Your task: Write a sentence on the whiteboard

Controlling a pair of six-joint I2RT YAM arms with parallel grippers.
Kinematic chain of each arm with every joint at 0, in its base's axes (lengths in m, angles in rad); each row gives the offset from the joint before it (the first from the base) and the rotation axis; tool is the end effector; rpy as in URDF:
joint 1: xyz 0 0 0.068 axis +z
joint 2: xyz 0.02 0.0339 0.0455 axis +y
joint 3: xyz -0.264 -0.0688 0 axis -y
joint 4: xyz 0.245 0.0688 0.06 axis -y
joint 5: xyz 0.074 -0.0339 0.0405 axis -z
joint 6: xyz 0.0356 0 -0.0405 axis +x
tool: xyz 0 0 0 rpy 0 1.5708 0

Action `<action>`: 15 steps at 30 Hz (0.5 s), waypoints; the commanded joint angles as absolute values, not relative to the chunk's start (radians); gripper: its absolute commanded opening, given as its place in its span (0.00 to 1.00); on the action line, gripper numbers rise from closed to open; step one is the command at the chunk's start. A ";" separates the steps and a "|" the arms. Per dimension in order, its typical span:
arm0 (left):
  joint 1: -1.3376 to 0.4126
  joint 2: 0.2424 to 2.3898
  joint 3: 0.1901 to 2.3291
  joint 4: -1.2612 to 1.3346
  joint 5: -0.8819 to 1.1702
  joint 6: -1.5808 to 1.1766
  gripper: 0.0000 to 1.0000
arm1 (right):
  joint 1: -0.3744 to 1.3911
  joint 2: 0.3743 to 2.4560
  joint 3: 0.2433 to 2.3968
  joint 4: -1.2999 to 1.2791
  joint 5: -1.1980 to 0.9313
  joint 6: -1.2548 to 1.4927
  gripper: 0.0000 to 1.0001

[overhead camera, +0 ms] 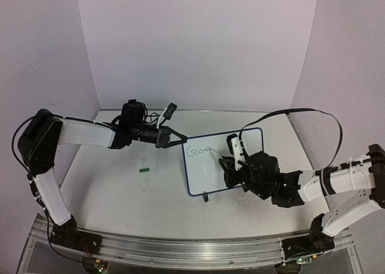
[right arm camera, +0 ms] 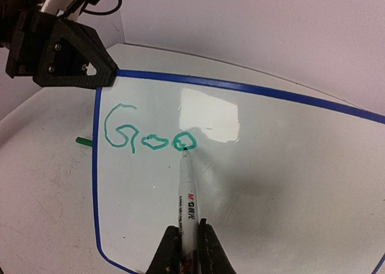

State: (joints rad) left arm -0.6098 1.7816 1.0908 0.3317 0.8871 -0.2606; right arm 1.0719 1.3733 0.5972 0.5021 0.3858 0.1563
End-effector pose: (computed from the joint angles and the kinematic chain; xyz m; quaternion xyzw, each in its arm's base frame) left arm 0.3061 -0.2475 0.2279 0.3696 0.6887 -0.5367 0.3177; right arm 0.1496 0.2465 0.2146 -0.2419 0.7529 0.2167 0.5725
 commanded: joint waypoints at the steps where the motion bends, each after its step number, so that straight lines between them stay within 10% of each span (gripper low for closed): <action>1: -0.614 1.747 1.091 0.330 0.889 -0.237 0.00 | 1.051 1.282 0.585 0.523 0.408 0.168 0.00; 15: -0.614 1.744 1.090 0.330 0.892 -0.239 0.00 | 1.040 1.353 0.587 0.545 0.422 0.159 0.00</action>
